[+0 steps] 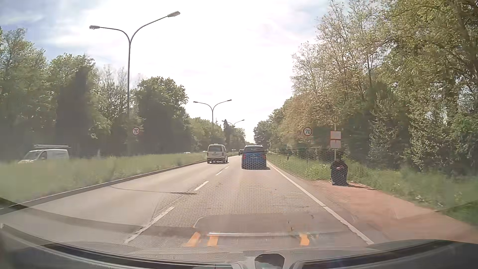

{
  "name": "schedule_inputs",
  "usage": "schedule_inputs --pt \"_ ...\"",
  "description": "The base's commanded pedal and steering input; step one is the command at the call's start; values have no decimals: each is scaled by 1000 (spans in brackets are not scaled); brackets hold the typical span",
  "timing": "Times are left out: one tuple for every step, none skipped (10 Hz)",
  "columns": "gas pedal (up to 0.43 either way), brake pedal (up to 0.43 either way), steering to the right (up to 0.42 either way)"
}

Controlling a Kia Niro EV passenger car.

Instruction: Follow the waypoints while adhering to traffic rules and regulations

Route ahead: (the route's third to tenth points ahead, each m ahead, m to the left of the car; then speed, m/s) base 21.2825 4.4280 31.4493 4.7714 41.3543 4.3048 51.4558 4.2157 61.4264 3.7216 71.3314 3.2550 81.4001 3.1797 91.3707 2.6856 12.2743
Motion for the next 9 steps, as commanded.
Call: schedule_inputs --pt "67 0 1" --pt "67 0 1" --pt "67 0 1" --pt "67 0 1" --pt "67 0 1" --pt "67 0 1" --pt "67 0 2" --pt "67 0 2" --pt "67 0 2"
